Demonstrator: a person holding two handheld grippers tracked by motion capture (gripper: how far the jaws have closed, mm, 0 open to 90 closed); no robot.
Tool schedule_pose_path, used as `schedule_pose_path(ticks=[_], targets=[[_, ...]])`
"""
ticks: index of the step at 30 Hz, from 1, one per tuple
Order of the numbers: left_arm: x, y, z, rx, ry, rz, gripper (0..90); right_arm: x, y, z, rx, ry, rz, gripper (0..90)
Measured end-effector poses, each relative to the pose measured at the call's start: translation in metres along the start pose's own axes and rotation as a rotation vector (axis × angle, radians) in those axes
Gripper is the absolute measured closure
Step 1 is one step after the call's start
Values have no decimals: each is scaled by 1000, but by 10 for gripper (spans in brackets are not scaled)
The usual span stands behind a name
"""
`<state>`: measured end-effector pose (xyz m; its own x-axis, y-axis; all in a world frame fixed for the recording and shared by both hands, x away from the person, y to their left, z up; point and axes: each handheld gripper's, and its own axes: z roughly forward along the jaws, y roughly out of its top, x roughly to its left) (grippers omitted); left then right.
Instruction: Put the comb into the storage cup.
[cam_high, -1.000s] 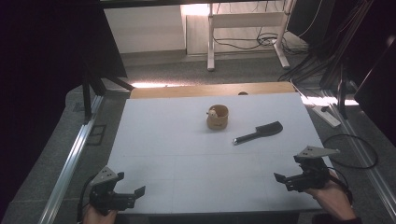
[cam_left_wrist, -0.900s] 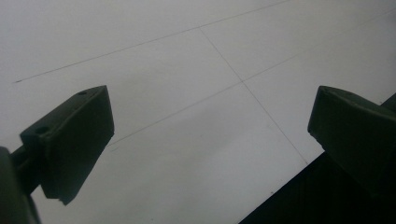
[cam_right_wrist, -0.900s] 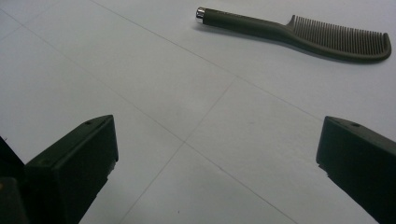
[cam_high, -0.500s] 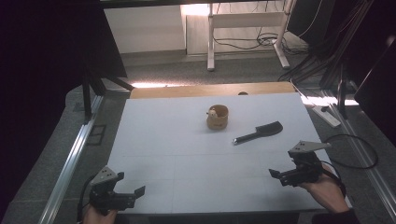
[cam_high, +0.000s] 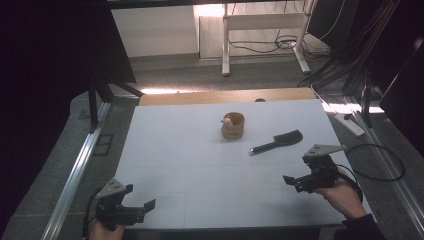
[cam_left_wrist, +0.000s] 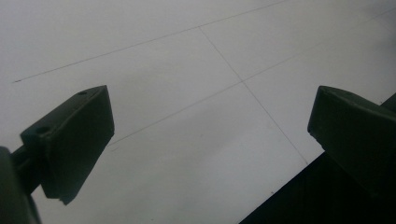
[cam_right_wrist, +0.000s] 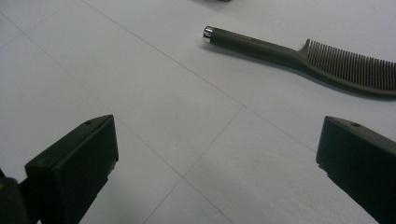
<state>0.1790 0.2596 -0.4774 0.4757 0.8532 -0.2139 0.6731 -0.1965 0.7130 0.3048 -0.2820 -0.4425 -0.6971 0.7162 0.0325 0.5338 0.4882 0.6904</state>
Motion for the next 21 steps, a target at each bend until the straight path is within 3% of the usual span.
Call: schedule_pose_path(ticks=[21], targets=[[0,1,1,6,-1,5,11,-7,18,16,16,-14,12,0]])
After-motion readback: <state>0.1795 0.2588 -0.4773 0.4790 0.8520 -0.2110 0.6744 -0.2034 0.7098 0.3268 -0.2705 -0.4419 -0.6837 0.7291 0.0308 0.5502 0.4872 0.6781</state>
